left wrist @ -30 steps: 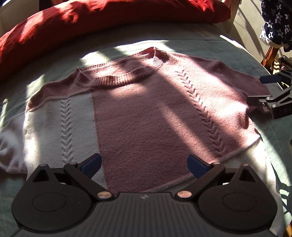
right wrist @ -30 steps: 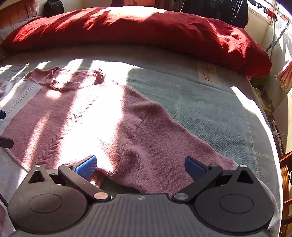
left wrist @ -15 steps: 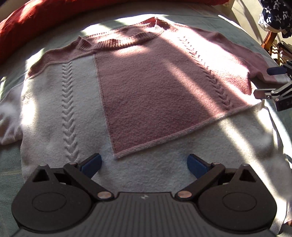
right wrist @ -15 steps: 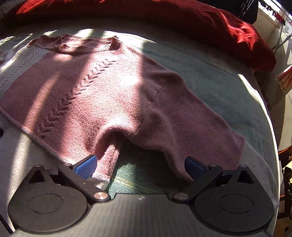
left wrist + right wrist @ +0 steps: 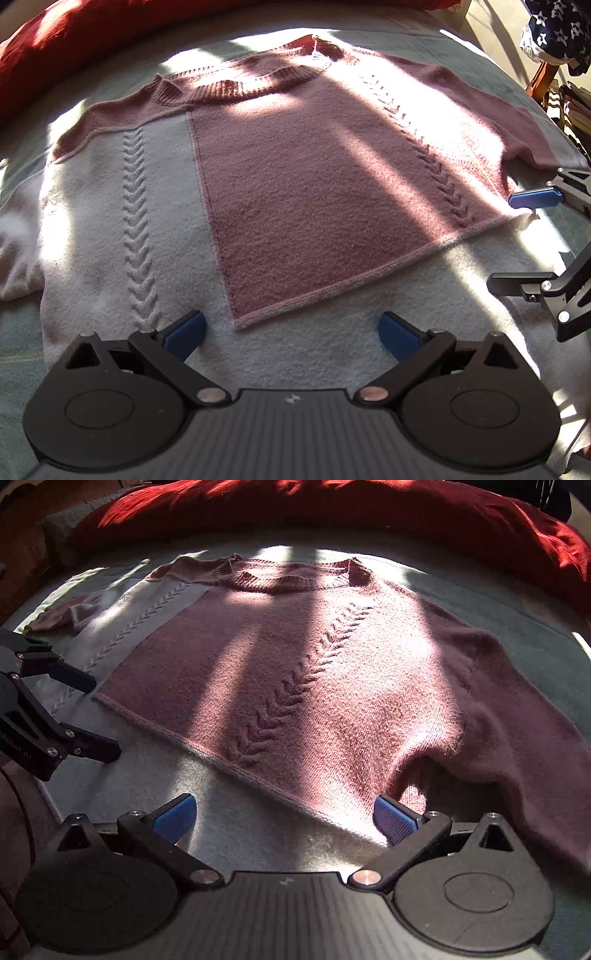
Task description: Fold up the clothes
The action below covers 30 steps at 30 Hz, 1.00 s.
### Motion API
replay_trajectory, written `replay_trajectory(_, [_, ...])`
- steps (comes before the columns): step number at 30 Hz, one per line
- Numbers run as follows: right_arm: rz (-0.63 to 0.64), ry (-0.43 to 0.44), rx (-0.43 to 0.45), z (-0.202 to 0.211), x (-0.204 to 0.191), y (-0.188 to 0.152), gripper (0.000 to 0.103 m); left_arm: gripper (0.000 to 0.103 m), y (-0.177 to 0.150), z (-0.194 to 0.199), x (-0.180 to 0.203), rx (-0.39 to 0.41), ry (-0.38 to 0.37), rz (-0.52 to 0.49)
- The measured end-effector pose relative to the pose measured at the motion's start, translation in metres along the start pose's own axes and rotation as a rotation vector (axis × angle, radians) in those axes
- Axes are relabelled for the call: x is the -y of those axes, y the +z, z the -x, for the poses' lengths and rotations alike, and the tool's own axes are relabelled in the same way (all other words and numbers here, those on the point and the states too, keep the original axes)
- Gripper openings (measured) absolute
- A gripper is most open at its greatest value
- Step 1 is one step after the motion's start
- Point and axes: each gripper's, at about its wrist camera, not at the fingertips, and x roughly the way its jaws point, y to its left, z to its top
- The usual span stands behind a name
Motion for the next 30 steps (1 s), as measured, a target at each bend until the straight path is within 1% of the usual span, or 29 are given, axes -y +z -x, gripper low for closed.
replay_trajectory(2, [-0.016, 0.02, 0.016, 0.018, 0.008, -0.002, 0.103, 0.1, 0.002, 0.0, 0.0, -0.005, 0.002, 0.001])
replay_trajectory(3, [-0.04, 0.012, 0.025, 0.025, 0.015, 0.0, 0.103, 0.1, 0.003, 0.0, 0.001, -0.007, 0.004, 0.0])
replay_trajectory(6, [-0.127, -0.068, 0.05, 0.038, 0.05, 0.008, 0.103, 0.1, 0.005, -0.001, 0.003, -0.01, 0.008, -0.009])
replay_trajectory(7, [-0.168, -0.086, 0.054, 0.04, 0.062, 0.008, 0.103, 0.1, 0.006, -0.002, 0.004, -0.011, 0.01, -0.013])
replay_trajectory(9, [-0.305, -0.117, 0.047, 0.044, 0.095, 0.0, 0.103, 0.1, 0.007, -0.003, 0.005, -0.012, 0.012, -0.019])
replay_trajectory(11, [-0.431, -0.114, 0.052, 0.047, 0.121, -0.017, 0.103, 0.1, 0.008, -0.005, 0.005, -0.016, 0.014, -0.022])
replay_trajectory(13, [-0.502, -0.121, 0.049, 0.045, 0.139, -0.032, 0.103, 0.101, 0.009, -0.006, 0.006, -0.019, 0.017, -0.029])
replay_trajectory(15, [-0.531, -0.145, 0.061, 0.042, 0.151, -0.043, 0.103, 0.101, 0.011, -0.007, 0.008, -0.022, 0.022, -0.037])
replay_trajectory(16, [-0.534, -0.155, 0.081, 0.043, 0.156, -0.045, 0.103, 0.101, 0.012, -0.007, 0.009, -0.023, 0.024, -0.041])
replay_trajectory(19, [-0.537, -0.183, 0.124, 0.041, 0.178, -0.042, 0.103, 0.101, 0.014, -0.01, 0.011, -0.03, 0.033, -0.053])
replay_trajectory(23, [-0.571, -0.266, 0.164, 0.042, 0.212, -0.044, 0.103, 0.101, 0.015, -0.01, 0.014, -0.037, 0.043, -0.062])
replay_trajectory(27, [-0.639, -0.368, 0.186, 0.058, 0.247, -0.062, 0.103, 0.101, 0.016, -0.011, 0.014, -0.042, 0.045, -0.063])
replay_trajectory(30, [-0.712, -0.446, 0.171, 0.071, 0.273, -0.083, 0.103, 0.101, 0.017, -0.012, 0.015, -0.044, 0.046, -0.063])
